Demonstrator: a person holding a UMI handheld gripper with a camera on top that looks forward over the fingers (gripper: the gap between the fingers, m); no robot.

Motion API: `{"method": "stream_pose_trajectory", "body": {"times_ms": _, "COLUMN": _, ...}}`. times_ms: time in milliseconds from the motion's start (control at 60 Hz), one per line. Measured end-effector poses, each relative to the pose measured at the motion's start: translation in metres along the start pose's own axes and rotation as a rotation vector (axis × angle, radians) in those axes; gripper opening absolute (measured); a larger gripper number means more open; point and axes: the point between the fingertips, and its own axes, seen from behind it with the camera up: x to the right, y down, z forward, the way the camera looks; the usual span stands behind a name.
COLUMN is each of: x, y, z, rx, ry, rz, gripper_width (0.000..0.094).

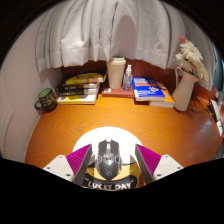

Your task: Arrange mouse

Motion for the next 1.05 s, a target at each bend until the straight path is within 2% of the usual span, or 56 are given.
{"method": "stream_pose_trajectory", "body": {"times_ms": 183, "x": 0.012, "y": -0.040, "z": -0.091, "rx": 0.108, "ry": 0.017, "rz": 0.051, "gripper_width": 0.0867}}
{"method": "stream_pose_trajectory", "body": {"times_ms": 417, "x": 0.044, "y": -0.040, "z": -0.196, "rx": 0.204, "ry": 0.103, "rz": 0.063, "gripper_width": 0.0863}}
{"method": "stream_pose_trajectory", "body": {"times_ms": 550, "x": 0.060, "y": -0.023, "z": -0.227, "rx": 0.191, "ry": 0.165, "rz": 0.033, "gripper_width": 0.0860}}
{"method": "stream_pose_trajectory", "body": {"times_ms": 850, "x": 0.055, "y": 0.010, "z": -0.246, "rx": 0.176, "ry": 0.133, "rz": 0.062, "gripper_width": 0.0859}}
{"method": "stream_pose_trajectory", "body": {"times_ms": 1050, "x": 0.056, "y": 0.010, "z": -0.252, "rx": 0.184, "ry": 0.131, "rz": 0.072, "gripper_width": 0.0861}}
